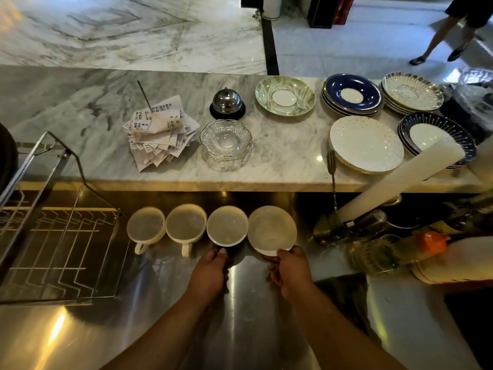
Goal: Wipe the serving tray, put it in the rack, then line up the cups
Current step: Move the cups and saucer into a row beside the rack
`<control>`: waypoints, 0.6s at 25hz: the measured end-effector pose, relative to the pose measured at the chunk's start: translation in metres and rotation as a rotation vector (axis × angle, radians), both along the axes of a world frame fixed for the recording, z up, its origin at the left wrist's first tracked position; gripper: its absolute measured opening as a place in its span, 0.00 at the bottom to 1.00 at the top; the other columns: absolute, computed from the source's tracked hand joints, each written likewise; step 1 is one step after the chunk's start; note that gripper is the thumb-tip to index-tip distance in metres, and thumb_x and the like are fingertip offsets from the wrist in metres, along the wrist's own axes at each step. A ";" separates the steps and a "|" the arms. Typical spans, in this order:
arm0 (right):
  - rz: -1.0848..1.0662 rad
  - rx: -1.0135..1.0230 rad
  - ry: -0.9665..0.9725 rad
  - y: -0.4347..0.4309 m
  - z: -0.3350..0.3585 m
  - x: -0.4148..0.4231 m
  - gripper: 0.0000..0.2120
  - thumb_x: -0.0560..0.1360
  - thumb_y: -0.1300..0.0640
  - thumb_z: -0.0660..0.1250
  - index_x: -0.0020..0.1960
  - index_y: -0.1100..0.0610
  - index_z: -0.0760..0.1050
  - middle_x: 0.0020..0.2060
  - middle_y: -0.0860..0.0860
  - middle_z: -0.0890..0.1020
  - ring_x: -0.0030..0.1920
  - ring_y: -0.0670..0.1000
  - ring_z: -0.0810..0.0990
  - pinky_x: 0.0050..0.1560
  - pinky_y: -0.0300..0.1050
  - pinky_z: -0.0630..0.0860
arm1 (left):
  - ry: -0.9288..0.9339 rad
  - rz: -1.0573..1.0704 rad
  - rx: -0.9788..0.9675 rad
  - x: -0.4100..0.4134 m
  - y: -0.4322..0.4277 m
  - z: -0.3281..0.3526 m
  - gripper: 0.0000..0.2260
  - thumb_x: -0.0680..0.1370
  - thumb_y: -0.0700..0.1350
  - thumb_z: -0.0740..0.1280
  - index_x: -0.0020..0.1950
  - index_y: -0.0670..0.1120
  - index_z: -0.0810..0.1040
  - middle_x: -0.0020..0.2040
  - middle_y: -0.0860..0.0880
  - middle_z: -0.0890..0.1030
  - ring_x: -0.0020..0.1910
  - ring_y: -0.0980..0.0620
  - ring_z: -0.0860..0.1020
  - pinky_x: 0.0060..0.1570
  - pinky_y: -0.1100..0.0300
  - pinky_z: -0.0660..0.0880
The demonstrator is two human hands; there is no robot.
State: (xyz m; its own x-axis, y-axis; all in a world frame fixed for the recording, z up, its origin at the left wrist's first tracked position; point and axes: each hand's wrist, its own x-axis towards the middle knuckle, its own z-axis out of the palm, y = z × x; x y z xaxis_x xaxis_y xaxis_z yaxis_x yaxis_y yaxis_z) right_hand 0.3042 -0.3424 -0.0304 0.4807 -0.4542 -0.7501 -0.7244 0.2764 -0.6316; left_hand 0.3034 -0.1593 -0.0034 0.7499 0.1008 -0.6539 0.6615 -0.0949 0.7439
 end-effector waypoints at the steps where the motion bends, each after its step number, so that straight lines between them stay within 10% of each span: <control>1: -0.003 -0.002 0.002 0.000 -0.001 0.001 0.07 0.82 0.58 0.61 0.55 0.46 0.72 0.34 0.56 0.85 0.23 0.49 0.79 0.25 0.42 0.77 | 0.005 -0.001 -0.004 0.001 0.000 -0.001 0.10 0.85 0.52 0.59 0.58 0.49 0.77 0.48 0.42 0.85 0.34 0.45 0.77 0.26 0.56 0.76; 15: 0.032 0.008 0.044 0.000 -0.007 0.006 0.08 0.82 0.56 0.63 0.60 0.47 0.71 0.40 0.57 0.85 0.30 0.53 0.81 0.29 0.44 0.78 | -0.002 -0.009 0.003 0.005 0.004 -0.022 0.11 0.84 0.52 0.61 0.50 0.47 0.78 0.38 0.41 0.80 0.31 0.47 0.75 0.30 0.54 0.73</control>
